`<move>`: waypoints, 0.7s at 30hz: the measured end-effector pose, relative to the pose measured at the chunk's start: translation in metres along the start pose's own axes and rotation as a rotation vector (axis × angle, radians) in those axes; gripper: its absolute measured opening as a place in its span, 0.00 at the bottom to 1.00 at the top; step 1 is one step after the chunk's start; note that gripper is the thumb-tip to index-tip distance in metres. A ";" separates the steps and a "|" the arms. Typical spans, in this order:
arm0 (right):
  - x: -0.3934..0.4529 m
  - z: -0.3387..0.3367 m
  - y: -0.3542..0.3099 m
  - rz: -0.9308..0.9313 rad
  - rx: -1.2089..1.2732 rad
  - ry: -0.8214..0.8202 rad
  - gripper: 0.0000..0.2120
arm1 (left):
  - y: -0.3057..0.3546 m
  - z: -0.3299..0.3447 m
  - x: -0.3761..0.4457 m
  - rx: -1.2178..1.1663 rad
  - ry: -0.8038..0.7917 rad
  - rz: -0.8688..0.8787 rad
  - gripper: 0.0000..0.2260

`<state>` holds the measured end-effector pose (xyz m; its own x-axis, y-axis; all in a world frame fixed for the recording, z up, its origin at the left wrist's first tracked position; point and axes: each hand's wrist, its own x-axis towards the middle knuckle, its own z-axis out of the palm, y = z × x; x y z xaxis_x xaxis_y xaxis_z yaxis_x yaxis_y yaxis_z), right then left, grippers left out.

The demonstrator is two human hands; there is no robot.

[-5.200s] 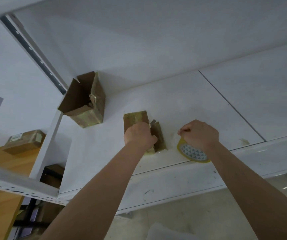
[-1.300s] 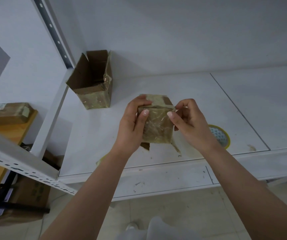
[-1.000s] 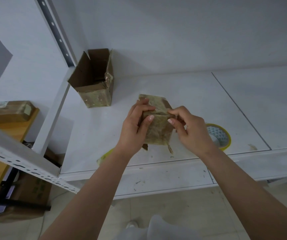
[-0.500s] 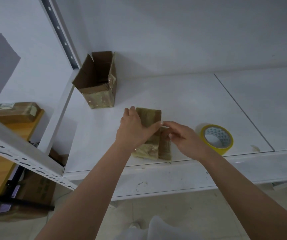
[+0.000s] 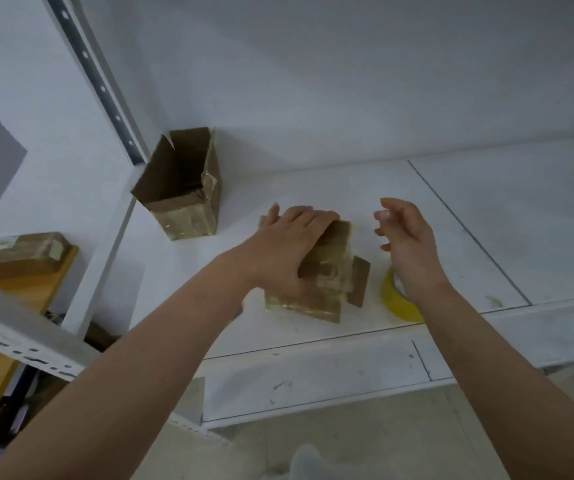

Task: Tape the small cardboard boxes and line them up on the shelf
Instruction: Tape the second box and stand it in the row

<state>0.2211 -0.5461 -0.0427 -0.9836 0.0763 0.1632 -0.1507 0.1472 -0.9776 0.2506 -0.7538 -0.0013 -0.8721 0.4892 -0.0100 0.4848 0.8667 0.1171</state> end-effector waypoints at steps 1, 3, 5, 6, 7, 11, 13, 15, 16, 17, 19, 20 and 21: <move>-0.001 0.000 -0.001 0.014 0.007 -0.043 0.08 | -0.002 0.002 0.001 0.024 -0.013 0.066 0.45; -0.005 0.004 0.000 0.081 0.004 -0.183 0.11 | -0.009 0.011 0.001 0.085 -0.079 0.144 0.43; -0.011 0.010 0.005 0.190 -0.014 -0.341 0.13 | -0.018 0.023 -0.002 0.146 -0.139 0.148 0.43; -0.015 0.014 0.009 0.230 -0.043 -0.402 0.13 | -0.023 0.028 -0.003 0.163 -0.154 0.124 0.42; -0.018 0.016 0.013 0.248 -0.087 -0.443 0.12 | -0.027 0.034 -0.006 0.160 -0.148 0.085 0.40; -0.029 0.019 0.026 0.117 -0.334 -0.520 0.22 | -0.030 0.050 -0.018 -0.216 0.222 -0.183 0.28; -0.033 0.021 0.029 0.046 -0.362 -0.527 0.23 | -0.022 0.058 -0.027 -0.458 0.504 -0.312 0.17; -0.035 0.024 0.032 -0.029 -0.390 -0.499 0.21 | -0.008 0.064 -0.036 -0.617 0.582 -0.343 0.09; -0.036 0.024 0.034 -0.073 -0.418 -0.485 0.20 | -0.001 0.068 -0.039 -0.623 0.551 -0.333 0.08; -0.036 0.024 0.036 -0.112 -0.437 -0.477 0.18 | 0.005 0.071 -0.041 -0.597 0.515 -0.320 0.10; -0.038 0.024 0.038 -0.149 -0.436 -0.494 0.18 | 0.011 0.077 -0.044 -0.574 0.484 -0.324 0.15; -0.039 0.024 0.039 -0.160 -0.419 -0.515 0.20 | 0.011 0.078 -0.044 -0.584 0.489 -0.334 0.16; -0.040 0.023 0.040 -0.179 -0.401 -0.538 0.23 | 0.011 0.079 -0.045 -0.594 0.497 -0.337 0.17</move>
<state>0.2519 -0.5659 -0.0917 -0.8747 -0.4677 0.1269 -0.3688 0.4727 -0.8003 0.3004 -0.7588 -0.0780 -0.9588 -0.0071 0.2840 0.1993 0.6956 0.6902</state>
